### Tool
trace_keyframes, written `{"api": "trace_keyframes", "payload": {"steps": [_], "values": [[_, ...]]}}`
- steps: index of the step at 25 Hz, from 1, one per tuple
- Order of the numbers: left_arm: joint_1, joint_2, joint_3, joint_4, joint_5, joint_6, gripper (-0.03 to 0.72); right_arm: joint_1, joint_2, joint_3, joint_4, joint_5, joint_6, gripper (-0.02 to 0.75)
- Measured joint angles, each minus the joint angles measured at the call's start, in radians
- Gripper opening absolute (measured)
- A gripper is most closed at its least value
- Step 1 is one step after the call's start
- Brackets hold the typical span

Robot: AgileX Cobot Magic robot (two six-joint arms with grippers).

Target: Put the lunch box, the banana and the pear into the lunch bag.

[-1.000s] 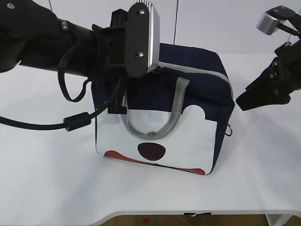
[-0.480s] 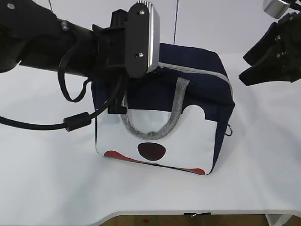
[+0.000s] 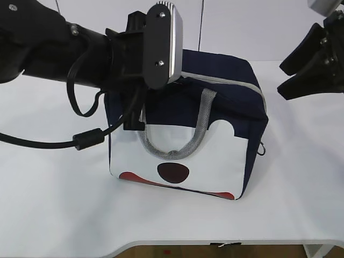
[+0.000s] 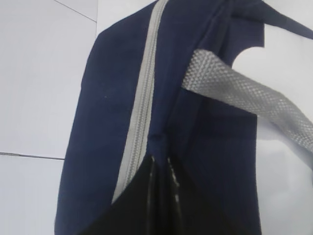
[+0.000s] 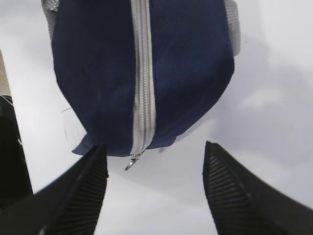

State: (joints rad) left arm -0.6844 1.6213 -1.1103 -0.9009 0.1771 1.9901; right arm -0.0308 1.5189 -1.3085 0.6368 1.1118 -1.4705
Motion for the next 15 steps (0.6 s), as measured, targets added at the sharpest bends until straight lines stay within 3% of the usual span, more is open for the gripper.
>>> {"api": "trace_keyframes", "payload": {"steps": [5,11,15], "values": [[0.000,0.000,0.000,0.000,0.000,0.000,0.064,0.000,-0.014,0.000,0.000,0.008,-0.002,0.494],[0.000,0.000,0.000,0.000,0.000,0.000,0.365,0.000,-0.028,0.000,0.000,0.026,-0.002,0.494],[0.000,-0.021,0.000,-0.008,0.000,0.000,0.438,0.000,-0.036,0.000,0.000,0.028,-0.002,0.494]]}}
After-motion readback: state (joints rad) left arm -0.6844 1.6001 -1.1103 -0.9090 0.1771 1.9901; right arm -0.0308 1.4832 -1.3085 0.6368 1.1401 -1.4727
